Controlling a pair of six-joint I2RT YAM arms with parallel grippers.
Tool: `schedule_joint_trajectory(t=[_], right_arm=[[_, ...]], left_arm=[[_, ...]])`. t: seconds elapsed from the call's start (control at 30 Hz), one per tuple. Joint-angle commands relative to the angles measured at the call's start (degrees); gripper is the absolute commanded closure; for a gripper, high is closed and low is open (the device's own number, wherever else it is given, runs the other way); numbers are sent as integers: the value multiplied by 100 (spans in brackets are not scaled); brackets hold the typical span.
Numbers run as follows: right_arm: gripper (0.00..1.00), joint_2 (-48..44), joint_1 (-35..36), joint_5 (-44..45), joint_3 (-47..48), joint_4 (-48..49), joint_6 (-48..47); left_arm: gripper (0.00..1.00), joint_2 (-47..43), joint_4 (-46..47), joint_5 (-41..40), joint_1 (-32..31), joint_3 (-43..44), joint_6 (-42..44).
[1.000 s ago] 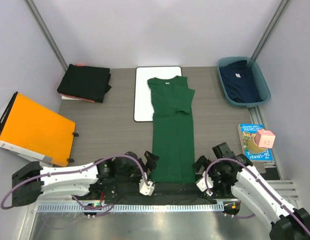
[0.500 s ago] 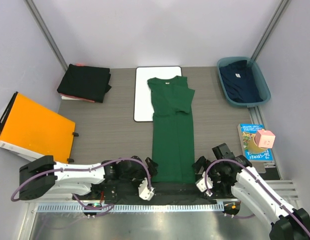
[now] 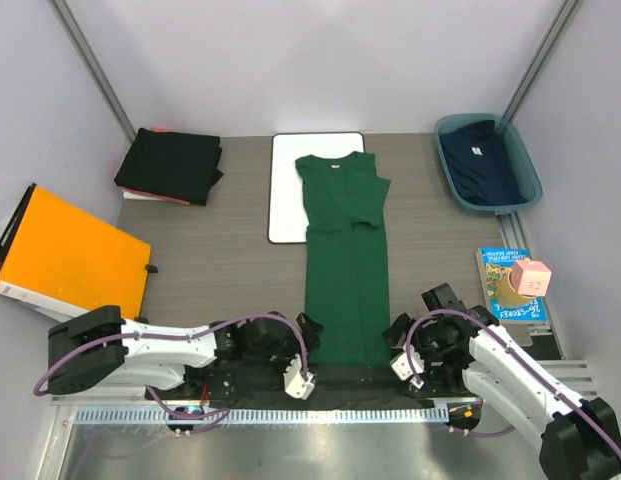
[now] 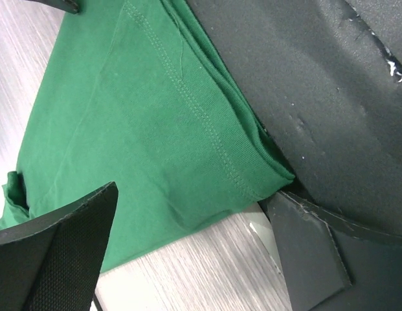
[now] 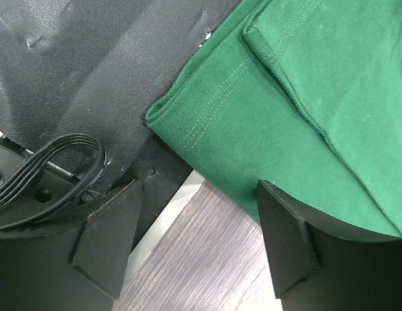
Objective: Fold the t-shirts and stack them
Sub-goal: Grab the bottom of the folded rectangular tshirt with both arms
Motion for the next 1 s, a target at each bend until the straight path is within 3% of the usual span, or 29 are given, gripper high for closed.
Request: schedule_joint_trajectory(t=[0.0,0.2,0.43,0.97], right_arm=[[26,305,48,-421,-14,945,-1037],[32,569,101,-465,101,1288,-1177],[33,807,303,-413,109,1964,-1256],[35,1554,760,-26,267,3872,-501]], left_arm=[[5,139,517,133,-61,-10,-91],[13,201,578,115,-61,-19,-187],[21,184,535,45,-70,-37,-170],[22,-141,148,18,-70,-98,-90]])
